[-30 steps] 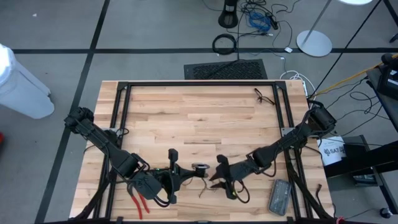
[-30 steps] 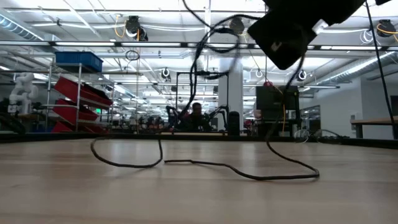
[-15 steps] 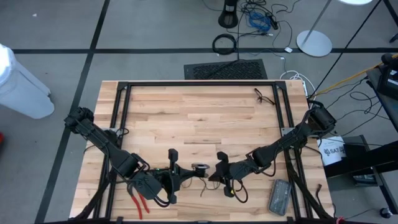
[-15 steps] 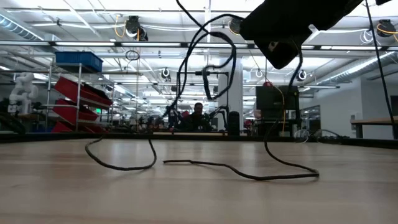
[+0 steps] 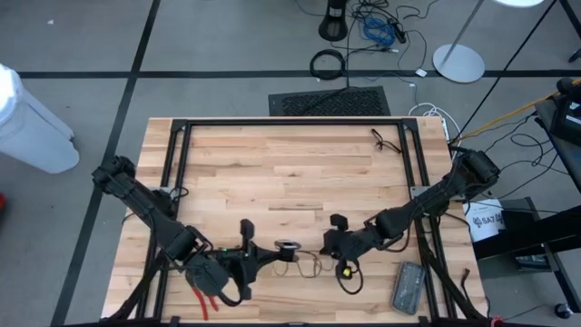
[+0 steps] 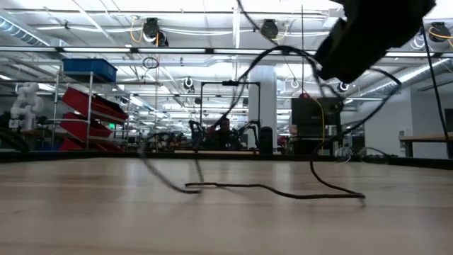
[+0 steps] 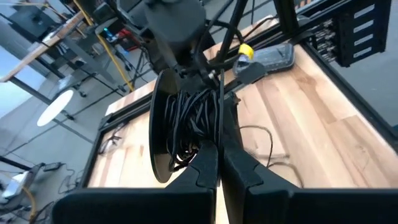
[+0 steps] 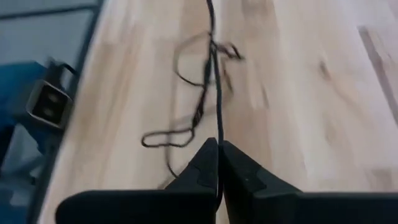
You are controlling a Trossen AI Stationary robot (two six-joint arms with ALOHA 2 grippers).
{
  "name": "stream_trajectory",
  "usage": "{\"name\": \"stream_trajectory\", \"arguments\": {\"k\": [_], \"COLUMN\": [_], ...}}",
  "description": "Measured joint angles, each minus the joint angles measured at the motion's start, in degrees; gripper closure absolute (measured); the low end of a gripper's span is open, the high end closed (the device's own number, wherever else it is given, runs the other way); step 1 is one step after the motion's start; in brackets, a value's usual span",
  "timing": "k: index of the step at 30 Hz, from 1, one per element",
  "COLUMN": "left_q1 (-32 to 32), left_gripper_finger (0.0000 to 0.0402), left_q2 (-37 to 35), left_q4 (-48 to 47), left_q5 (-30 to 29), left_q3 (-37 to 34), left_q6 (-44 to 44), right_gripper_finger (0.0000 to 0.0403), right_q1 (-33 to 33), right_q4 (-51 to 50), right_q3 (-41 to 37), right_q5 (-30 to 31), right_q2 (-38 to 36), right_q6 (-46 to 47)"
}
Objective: Coil cords
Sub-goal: Coil the black wire onto the black spool
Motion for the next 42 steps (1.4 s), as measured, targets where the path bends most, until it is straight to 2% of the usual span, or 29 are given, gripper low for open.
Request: {"name": "stream_trajectory", "arguments": {"k": [9,14,19,24,32,42], "left_q1": [-6.91,-10.58,-12.77,-14.81,-16.88,-17.99], "left_gripper_finger": [0.0394,0.0394,0.0394,0.0394,0.0394,0.0394], "left_q2": [-5.43,-7.86,-11.24,-14.28,-16.95,-18.43], "left_q4": [-5.80,-5.71,-4.48,-4.32,-4.81,-5.19], "left_q5": [-11.68,-18.04,-23.52,-26.56,-27.02,-27.97], "left_q3": [0.02,0.02,0.22,1.33,1.66,1.67], "left_q6": [-5.61,-5.30,-1.12,-1.06,0.07,0.32], "right_gripper_finger": [0.0403,0.0403,0.0403,0.0403,0.0403,0.0403], "right_q1": [0.11,0.11,0.11,0.41,2.69,4.84], "right_q4": [-16.61,-20.04,-22.21,-24.73,-30.74,-30.47], "right_q3": [0.00,-0.01,-0.02,-0.04,-0.21,-2.79], "right_q5": [1.36,1.44,1.44,1.24,1.15,1.54], "right_q2": [-0.25,-0.25,-0.25,-0.25,-0.25,-0.29], "right_q6": [7.39,9.24,9.40,10.31,13.33,18.03]}}
